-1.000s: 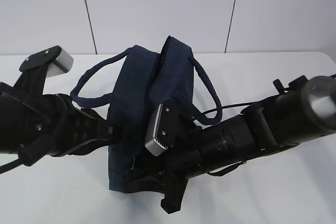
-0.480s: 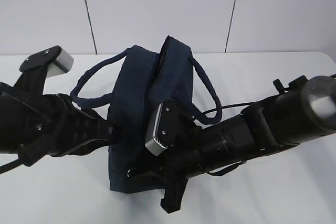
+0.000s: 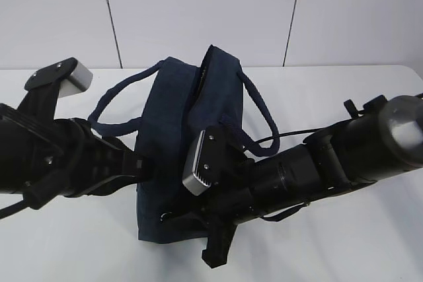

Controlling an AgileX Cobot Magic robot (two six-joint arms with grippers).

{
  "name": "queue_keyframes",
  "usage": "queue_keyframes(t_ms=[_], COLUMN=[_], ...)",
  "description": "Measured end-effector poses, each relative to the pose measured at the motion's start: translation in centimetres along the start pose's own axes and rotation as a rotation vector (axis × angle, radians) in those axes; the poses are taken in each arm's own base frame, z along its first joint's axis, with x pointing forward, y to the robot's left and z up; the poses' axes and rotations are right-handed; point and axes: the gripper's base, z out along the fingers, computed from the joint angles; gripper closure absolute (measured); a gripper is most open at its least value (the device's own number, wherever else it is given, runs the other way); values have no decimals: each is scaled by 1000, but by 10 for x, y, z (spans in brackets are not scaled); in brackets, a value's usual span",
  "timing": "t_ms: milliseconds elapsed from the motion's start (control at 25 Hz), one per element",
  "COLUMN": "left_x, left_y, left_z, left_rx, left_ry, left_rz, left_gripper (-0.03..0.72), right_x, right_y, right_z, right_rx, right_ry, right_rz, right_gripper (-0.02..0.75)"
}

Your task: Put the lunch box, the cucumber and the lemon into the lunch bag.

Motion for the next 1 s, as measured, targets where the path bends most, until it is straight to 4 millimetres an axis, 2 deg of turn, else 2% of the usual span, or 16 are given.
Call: queue_keyframes(t_ms=[1000], left_x=[0], left_y=[0], left_z=[0], left_rx=[-3], left_ry=[-3], left_rz=[0], left_gripper=[682], right_x=[4], right_y=[2], right_z=[-3], right_rx=[-19], right_ry=[72], right_rz=[16], right_gripper=[751])
